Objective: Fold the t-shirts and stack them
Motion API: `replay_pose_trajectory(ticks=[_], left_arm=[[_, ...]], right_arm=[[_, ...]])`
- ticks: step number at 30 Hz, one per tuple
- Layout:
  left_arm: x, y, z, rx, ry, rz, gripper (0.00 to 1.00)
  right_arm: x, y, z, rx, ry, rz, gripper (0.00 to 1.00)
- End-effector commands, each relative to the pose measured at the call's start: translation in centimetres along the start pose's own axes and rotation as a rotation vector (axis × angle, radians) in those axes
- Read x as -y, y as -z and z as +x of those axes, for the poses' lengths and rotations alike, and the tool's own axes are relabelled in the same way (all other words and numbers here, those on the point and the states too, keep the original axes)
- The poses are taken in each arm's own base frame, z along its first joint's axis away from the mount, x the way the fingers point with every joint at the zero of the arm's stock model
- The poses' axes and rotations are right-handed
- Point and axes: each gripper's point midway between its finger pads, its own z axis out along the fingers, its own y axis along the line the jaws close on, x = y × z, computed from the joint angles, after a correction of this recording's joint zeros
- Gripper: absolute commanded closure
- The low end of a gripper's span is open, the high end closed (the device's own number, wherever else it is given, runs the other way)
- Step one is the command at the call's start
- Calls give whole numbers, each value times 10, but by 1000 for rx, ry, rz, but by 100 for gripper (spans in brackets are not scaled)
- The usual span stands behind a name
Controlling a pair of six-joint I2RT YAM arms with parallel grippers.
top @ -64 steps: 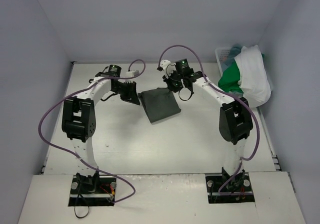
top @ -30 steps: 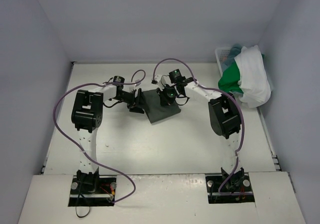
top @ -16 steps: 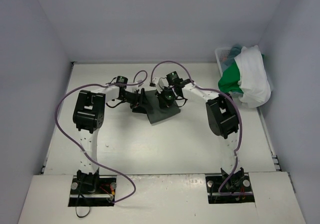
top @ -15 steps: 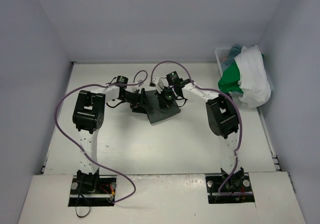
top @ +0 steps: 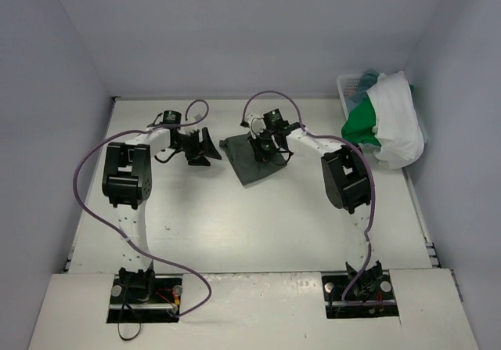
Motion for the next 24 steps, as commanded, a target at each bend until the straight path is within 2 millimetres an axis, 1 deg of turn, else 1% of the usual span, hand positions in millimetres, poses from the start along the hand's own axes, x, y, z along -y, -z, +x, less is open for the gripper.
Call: replay_pose_trajectory(ticks=[1, 3, 8, 14, 15, 16, 17, 18, 19, 20, 22, 23, 24], left_arm=[[-61, -1, -11, 40, 3, -215, 40], [-56, -4, -17, 48, 6, -194, 40], [-48, -14, -15, 47, 15, -147, 40], [-37, -32, -32, 73, -8, -115, 40], [-30, -33, -41, 88, -28, -105, 40], [-24, -38, -42, 85, -38, -99, 40], [-24, -44, -44, 85, -35, -96, 40], [-16, -46, -52, 100, -57, -89, 40], [-9, -53, -52, 95, -75, -89, 40], [-9, -60, -52, 92, -84, -96, 40], [-2, -72, -58, 96, -104, -102, 39], [-1, -76, -58, 95, -108, -103, 39], [3, -78, -63, 108, -118, -105, 39]], right_arm=[[46, 6, -2, 18, -101, 161, 100], [52, 9, -3, 26, -135, 179, 100], [55, 4, -4, 38, -199, 176, 100], [48, -10, 3, 28, -242, 118, 100], [47, -10, 2, 30, -257, 115, 100], [45, -10, 2, 30, -261, 109, 100], [43, -9, 0, 35, -259, 104, 100], [44, -7, -2, 39, -263, 107, 100], [44, -5, -4, 45, -261, 108, 100], [44, -5, -5, 46, -260, 107, 100], [43, -2, -9, 55, -262, 103, 100], [42, -1, -11, 59, -261, 98, 100], [42, 0, -10, 58, -264, 97, 100]])
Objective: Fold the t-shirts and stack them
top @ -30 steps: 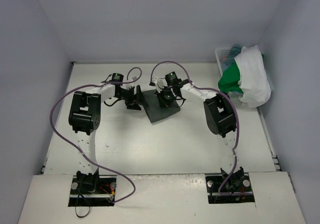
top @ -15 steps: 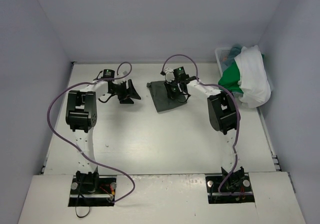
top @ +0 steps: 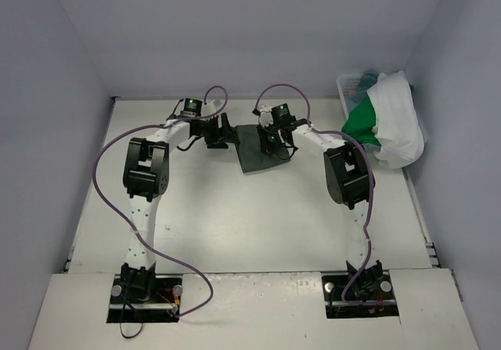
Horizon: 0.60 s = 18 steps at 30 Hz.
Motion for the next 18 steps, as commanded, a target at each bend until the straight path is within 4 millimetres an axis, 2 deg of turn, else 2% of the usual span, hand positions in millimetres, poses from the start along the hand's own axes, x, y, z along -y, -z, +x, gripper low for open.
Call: replay_pose_trajectory(ticks=[1, 7, 18], left_arm=[[-31, -32, 11, -4, 0, -148, 38], [-34, -49, 11, 0, 0, -177, 37], [-43, -68, 37, -50, 13, -202, 37]], right_arm=[[-6, 3, -1, -8, -23, -24, 100], [-9, 7, -4, -1, -24, -40, 100], [-15, 11, -10, 8, -27, -68, 100]])
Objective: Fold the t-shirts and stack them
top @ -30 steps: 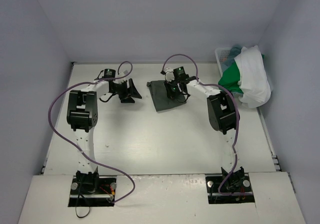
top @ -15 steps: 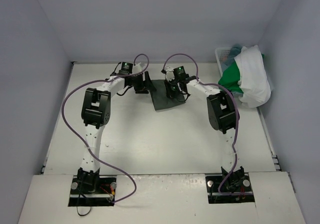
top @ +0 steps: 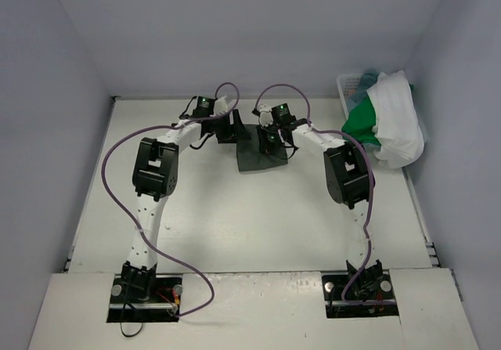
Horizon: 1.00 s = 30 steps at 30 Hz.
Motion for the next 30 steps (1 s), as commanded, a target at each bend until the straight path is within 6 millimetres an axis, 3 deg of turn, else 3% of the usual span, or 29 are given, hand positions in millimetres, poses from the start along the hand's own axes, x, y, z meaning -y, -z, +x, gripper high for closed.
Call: replay_pose_trajectory(ticks=[1, 7, 12, 16, 19, 25, 30], left_arm=[[-62, -27, 63, -124, 83, -198, 37], [-43, -41, 75, -155, 73, -157, 38], [-32, -50, 83, -179, 74, -115, 48], [-26, -54, 86, -196, 76, -82, 80], [-25, -56, 86, -200, 75, -72, 99], [-26, -53, 79, -198, 43, -83, 100], [-35, -29, 55, -164, 5, -112, 100]], right_arm=[[-8, 11, -10, 9, -13, -31, 100], [-5, 16, -13, 18, -25, -46, 100], [-4, 16, -13, 20, -29, -57, 100], [-4, 18, -15, 26, -31, -64, 100], [-4, 20, -16, 30, -33, -71, 100], [-3, 27, -19, 42, -28, -81, 100], [-7, 52, -32, 94, -2, -139, 100]])
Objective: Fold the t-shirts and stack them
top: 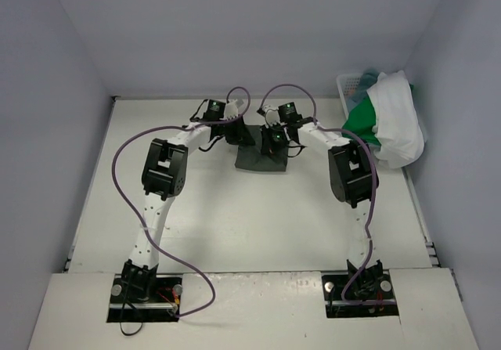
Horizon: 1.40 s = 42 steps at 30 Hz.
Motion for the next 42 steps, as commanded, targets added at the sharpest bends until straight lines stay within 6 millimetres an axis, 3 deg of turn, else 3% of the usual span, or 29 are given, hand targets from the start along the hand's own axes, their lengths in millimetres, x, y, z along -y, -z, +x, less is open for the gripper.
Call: replay_pose_trajectory(ticks=[1, 4, 8, 12, 15, 22, 29, 42], left_arm=[[-48, 12, 38, -121, 58, -165, 100], [-51, 29, 24, -98, 40, -183, 100], [-51, 47, 18, -97, 4, -205, 100], [-56, 62, 14, -99, -17, -226, 100], [-61, 81, 0, -70, -31, -250, 100], [-91, 156, -39, 15, -52, -356, 100], [-134, 243, -67, 75, -84, -519, 100], [-159, 336, -103, 134, -271, -870, 100]], right_arm=[[-13, 47, -40, 111, 45, -53, 100], [-9, 64, -48, 147, 40, -82, 100], [-6, 88, -57, 194, 37, -121, 74], [6, 113, -59, 231, 45, -98, 71], [15, 131, -60, 256, 36, -94, 72], [21, 162, -53, 280, 53, -48, 75], [17, 162, -37, 251, 54, -48, 78], [10, 160, -23, 236, 56, -63, 82]])
